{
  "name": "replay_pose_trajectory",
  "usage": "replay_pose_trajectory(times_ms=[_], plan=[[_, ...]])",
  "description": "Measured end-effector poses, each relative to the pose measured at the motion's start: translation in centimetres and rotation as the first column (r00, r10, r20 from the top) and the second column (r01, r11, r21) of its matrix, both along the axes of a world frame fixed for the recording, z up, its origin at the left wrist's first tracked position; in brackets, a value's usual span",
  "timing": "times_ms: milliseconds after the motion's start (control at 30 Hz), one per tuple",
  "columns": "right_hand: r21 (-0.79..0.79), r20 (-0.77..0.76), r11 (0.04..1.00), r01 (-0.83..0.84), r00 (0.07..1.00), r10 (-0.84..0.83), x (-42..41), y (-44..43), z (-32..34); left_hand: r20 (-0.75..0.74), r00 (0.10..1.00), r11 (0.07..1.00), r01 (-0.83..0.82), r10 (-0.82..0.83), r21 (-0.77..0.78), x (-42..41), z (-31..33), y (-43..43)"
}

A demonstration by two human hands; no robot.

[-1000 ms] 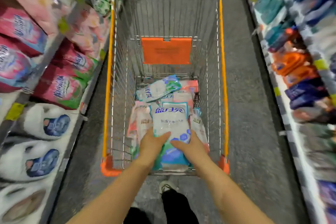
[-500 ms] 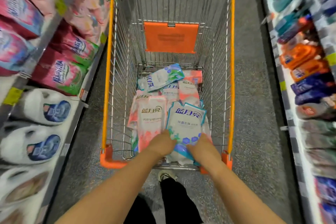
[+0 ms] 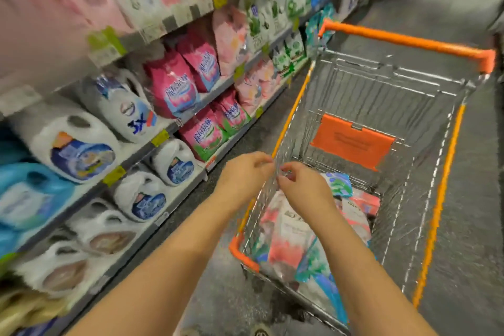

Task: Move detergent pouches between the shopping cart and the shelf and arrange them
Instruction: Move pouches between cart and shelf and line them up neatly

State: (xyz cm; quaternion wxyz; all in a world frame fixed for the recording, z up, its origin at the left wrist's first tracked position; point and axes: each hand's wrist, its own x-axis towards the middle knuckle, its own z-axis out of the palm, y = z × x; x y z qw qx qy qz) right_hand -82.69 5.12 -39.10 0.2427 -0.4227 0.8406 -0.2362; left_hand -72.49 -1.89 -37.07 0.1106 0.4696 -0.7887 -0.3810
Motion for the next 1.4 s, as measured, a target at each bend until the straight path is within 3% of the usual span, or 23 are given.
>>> replay_pose_trajectory(times_ms=[167, 300, 400, 667, 767, 900, 1100, 1267, 1400], plan=[[-0.304, -0.028, 0.930, -0.205, 0.978, 0.207, 7.4, -6.8, 6.7, -0.300, 0.909, 0.938, -0.332, 0.289, -0.101, 9.4, 6.8, -4.0], [-0.513, -0.005, 0.784, -0.350, 0.915, 0.405, 16.0, -11.5, 12.4, -0.470, 0.776, 0.813, -0.553, 0.421, -0.184, 19.6, 11.9, -5.9], [-0.638, -0.074, 0.634, -0.437, 0.855, 0.514, 23.8, -14.6, 15.8, -0.565, 0.683, 0.685, -0.680, 0.464, -0.260, 28.0, 16.0, -6.9], [-0.873, -0.138, 0.218, -0.435, 0.651, 0.746, 44.4, -20.4, 26.7, -0.644, 0.617, 0.381, -0.787, 0.452, -0.486, 51.9, 26.7, -7.3], [-0.918, -0.129, 0.109, -0.381, 0.547, 0.827, 49.7, -22.1, 30.8, -0.658, 0.598, 0.292, -0.800, 0.459, -0.524, 59.6, 30.4, -7.0], [-0.873, -0.217, 0.045, -0.485, 0.470, 0.855, 55.1, -25.5, 36.2, -0.612, 0.573, 0.232, -0.804, 0.544, -0.547, 67.8, 34.6, -8.2], [-0.622, -0.547, -0.027, -0.783, 0.409, 0.731, 62.1, -31.5, 44.3, -0.474, 0.515, 0.112, -0.753, 0.714, -0.649, 76.0, 39.8, -12.2], [-0.421, -0.676, 0.012, -0.907, 0.322, 0.663, 69.0, -37.6, 49.1, -0.085, 0.392, 0.212, -0.652, 0.916, -0.728, 79.5, 43.0, -17.9], [-0.331, -0.643, 0.049, -0.942, 0.263, 0.719, 75.6, -42.7, 50.7, 0.089, 0.316, 0.281, -0.638, 0.944, -0.717, 82.3, 44.4, -22.2]])
